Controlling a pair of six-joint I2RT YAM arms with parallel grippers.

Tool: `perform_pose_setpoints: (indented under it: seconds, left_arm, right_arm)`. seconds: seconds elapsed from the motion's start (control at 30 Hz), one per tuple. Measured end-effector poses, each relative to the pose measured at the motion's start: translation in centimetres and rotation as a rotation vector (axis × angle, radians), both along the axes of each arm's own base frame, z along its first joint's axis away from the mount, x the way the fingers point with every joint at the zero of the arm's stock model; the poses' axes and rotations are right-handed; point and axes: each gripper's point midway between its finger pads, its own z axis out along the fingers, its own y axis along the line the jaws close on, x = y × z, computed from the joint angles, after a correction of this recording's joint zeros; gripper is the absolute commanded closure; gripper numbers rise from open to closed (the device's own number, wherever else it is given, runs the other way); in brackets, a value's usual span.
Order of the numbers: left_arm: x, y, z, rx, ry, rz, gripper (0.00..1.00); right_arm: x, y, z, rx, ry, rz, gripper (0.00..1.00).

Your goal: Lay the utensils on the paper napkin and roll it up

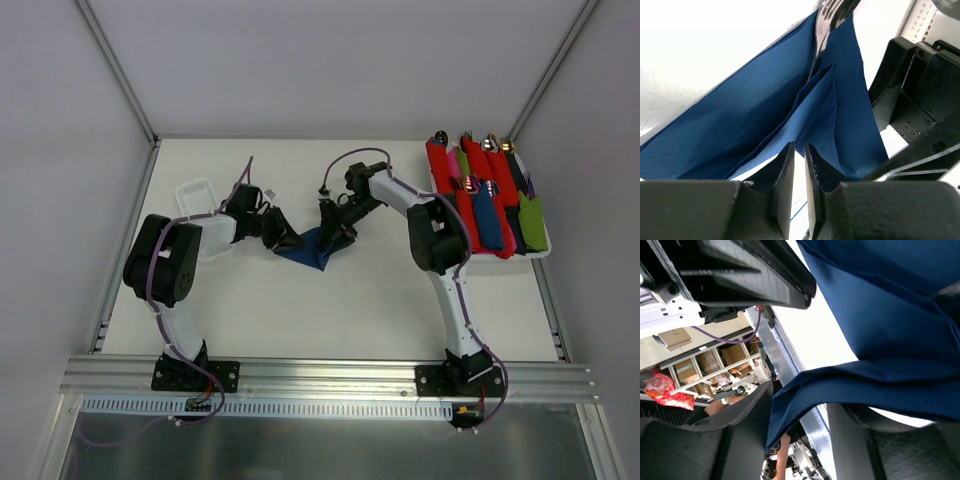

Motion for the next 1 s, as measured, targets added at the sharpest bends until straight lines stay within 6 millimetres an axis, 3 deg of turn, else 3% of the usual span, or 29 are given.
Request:
perform_pose_setpoints:
  seconds: [0.3,0.83,1.0]
  left_arm:
    - [-0.3,0.5,-0.8,0.038,0.028,0.013,0.87]
    - [-1.5,1.6,-3.5,0.113,0.111,0.019,0.90]
    - [-1.6,1.8,-3.7,0.116,0.121,0.023,0.84]
  right_arm:
    - [-0.1,1.2,0.1,0.022,0.010,0.014,0.31]
    - [0.9,3.0,0.0,0.033,-0.029,-0.005,0.32]
    - [1.7,3.6,-0.3,0.027,-0.058,-0.026,0.30]
